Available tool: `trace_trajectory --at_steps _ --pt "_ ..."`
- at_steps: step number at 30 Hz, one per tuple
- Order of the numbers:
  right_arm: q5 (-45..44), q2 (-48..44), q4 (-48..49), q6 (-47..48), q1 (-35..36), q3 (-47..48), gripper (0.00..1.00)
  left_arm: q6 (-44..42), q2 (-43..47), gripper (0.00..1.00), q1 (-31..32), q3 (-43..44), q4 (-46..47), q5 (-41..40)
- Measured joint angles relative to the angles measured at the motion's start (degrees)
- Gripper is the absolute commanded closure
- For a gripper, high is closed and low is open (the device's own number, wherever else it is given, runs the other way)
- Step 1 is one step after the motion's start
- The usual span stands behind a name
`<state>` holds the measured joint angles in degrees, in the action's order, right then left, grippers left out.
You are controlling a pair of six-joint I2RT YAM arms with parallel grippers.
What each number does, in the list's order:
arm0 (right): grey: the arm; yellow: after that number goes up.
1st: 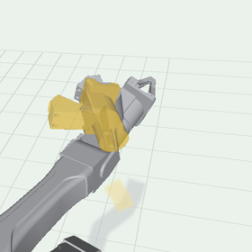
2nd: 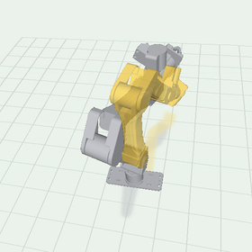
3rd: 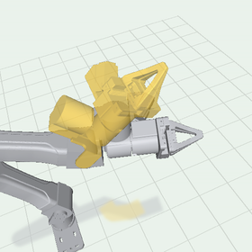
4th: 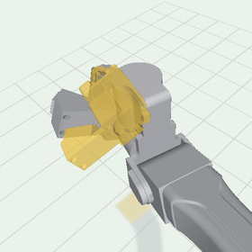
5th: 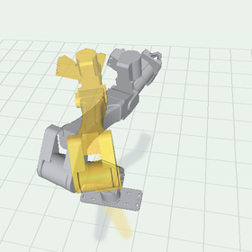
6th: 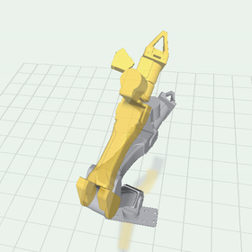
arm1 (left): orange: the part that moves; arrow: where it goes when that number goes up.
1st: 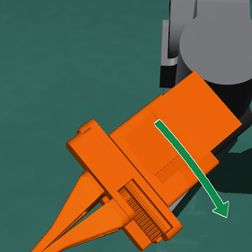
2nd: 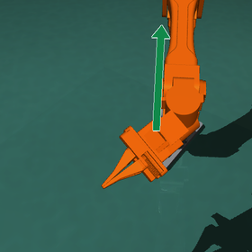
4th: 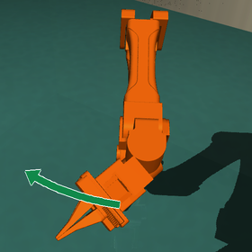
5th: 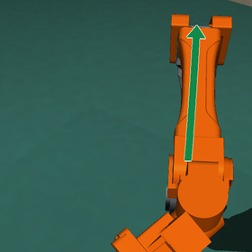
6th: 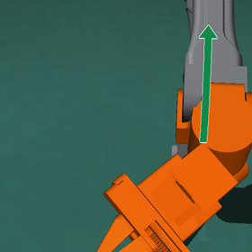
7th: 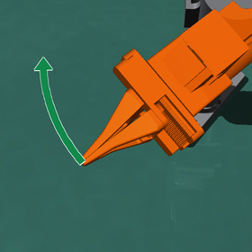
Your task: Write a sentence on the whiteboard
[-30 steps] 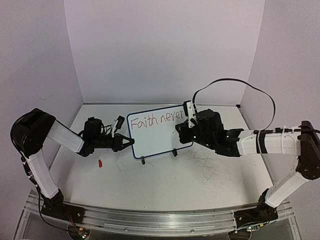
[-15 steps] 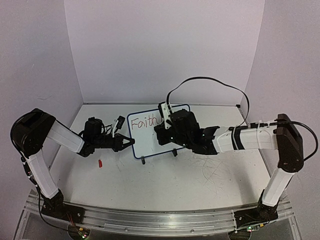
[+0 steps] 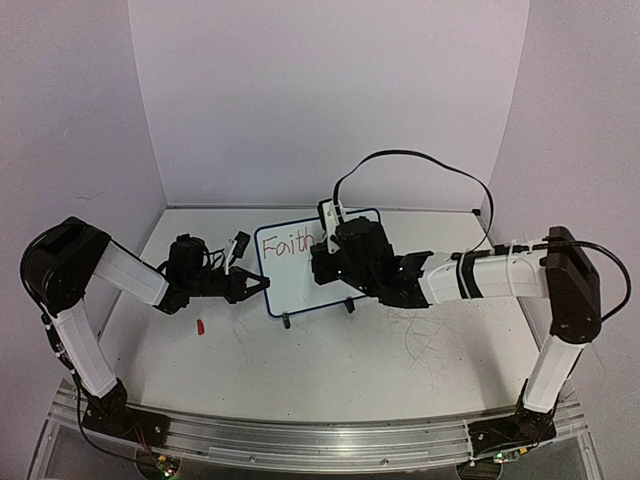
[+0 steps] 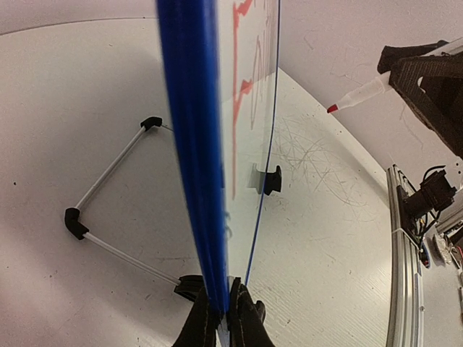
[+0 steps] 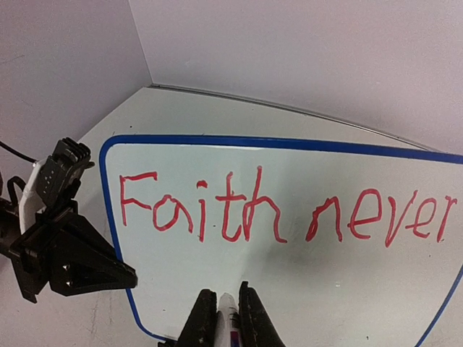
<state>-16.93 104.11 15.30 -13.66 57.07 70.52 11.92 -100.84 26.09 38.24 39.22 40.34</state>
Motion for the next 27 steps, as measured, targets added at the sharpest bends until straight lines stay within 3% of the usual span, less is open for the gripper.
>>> trace_trajectory --at_steps 16,27 --pt "7.7 8.5 1.9 5.5 1.0 6.7 1.0 0.0 0.1 1.0 0.0 0.0 -0.2 0.0" --pt "3.6 8.9 3.9 5.3 1.1 7.0 1.0 -0.1 0.3 1.0 0.0 0.0 -0.2 0.0"
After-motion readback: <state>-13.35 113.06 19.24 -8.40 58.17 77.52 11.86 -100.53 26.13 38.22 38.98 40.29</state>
